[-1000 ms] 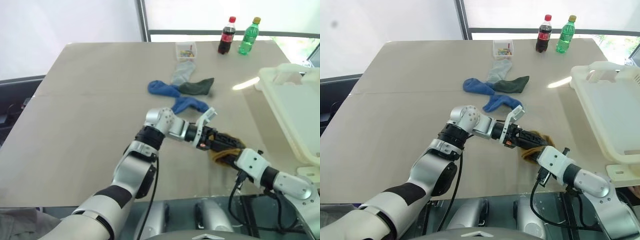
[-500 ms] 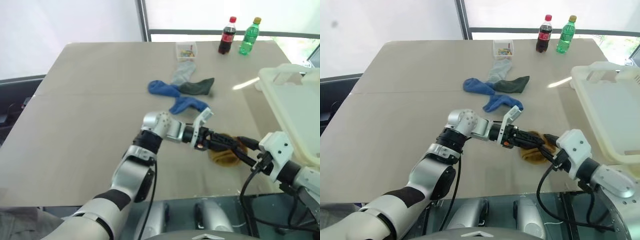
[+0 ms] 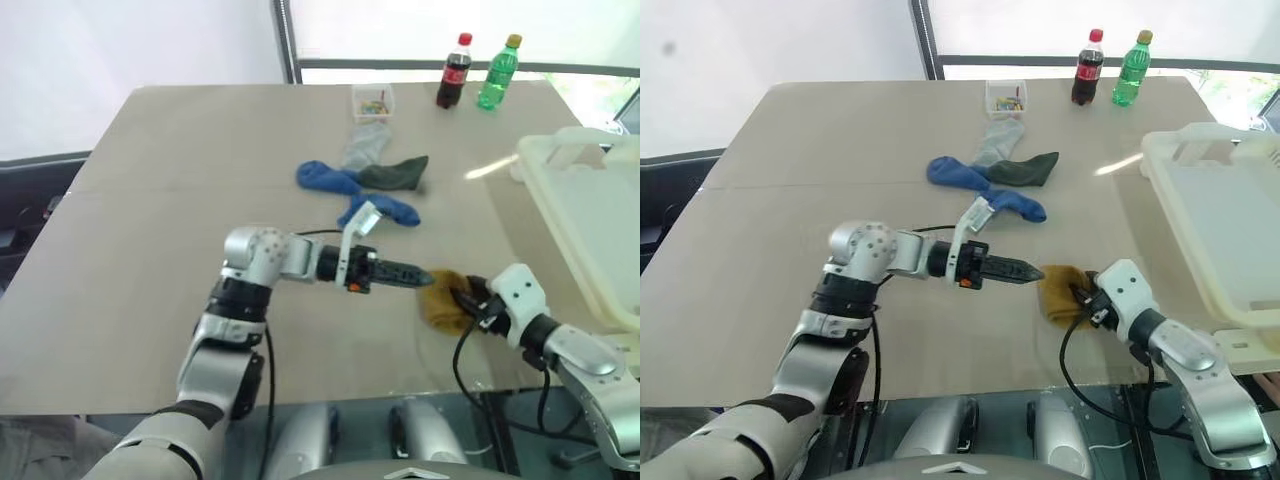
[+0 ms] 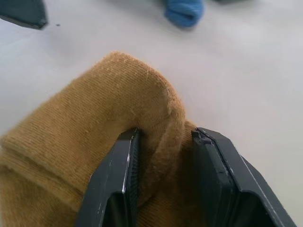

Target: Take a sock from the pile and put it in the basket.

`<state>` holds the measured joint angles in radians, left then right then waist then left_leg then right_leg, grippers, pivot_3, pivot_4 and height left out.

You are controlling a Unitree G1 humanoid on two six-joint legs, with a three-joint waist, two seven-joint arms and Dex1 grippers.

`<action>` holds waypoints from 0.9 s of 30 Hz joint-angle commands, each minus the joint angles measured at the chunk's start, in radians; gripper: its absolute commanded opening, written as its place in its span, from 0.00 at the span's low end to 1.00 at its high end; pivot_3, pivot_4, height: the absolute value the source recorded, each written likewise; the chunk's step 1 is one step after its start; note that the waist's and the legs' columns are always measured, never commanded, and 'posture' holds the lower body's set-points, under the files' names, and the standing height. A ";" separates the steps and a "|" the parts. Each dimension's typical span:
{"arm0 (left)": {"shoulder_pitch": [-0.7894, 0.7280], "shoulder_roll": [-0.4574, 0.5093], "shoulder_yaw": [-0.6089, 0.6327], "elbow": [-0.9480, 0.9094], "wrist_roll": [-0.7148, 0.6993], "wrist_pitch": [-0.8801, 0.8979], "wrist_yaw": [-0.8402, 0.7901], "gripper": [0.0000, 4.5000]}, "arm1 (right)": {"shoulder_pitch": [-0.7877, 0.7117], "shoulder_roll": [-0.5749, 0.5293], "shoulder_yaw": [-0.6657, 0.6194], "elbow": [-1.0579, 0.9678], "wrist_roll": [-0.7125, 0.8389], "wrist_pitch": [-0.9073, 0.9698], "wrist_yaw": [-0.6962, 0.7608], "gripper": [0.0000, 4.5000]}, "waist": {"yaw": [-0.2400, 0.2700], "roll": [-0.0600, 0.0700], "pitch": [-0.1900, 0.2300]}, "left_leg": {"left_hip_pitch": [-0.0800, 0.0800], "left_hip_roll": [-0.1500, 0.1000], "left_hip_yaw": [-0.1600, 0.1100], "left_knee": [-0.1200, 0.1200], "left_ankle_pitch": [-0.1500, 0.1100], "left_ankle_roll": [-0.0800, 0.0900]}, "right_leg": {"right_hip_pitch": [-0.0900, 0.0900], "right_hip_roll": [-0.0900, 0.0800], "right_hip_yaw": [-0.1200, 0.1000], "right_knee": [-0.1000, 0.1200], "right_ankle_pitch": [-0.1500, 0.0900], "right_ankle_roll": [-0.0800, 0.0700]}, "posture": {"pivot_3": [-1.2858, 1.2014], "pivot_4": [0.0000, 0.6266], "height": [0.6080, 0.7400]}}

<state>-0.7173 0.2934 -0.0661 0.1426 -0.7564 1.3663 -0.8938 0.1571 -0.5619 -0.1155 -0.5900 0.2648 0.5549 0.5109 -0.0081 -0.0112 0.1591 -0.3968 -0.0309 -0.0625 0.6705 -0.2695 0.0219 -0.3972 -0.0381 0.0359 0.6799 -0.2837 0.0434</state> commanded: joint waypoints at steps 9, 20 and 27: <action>0.057 0.101 -0.001 -0.061 0.080 -0.404 -0.142 1.00 | -0.091 0.025 -0.113 -0.209 0.253 0.248 -0.097 1.00 | 0.004 0.000 0.000 | -0.001 -0.004 0.001 0.000 -0.002 0.005 | 0.000 -0.002 0.001 0.000 0.000 0.000 | 0.52 0.24 1.00; 0.148 0.242 -0.071 -0.130 0.271 -0.922 -0.393 1.00 | 0.004 -0.047 -0.057 -0.107 0.189 0.299 -0.090 1.00 | -0.005 0.000 0.000 | 0.000 -0.002 0.004 -0.001 -0.001 0.004 | -0.001 -0.001 0.003 -0.001 0.000 0.000 | 0.52 0.24 1.00; 0.127 0.279 -0.078 -0.027 0.320 -1.026 -0.468 1.00 | 0.034 -0.083 -0.063 -0.104 0.224 0.348 -0.062 1.00 | 0.000 0.000 0.000 | 0.000 -0.001 0.001 0.000 -0.004 0.008 | 0.001 0.000 0.000 -0.001 0.000 0.000 | 0.52 0.24 1.00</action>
<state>-0.5748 0.5665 -0.1492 0.1126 -0.4462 0.3732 -1.3489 0.1783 -0.6256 -0.1765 -0.6824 0.4892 0.8941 0.4330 -0.0078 -0.0109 0.1590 -0.3971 -0.0322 -0.0617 0.6706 -0.2732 0.0298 -0.3964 -0.0381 0.0355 0.6788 -0.2837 0.0435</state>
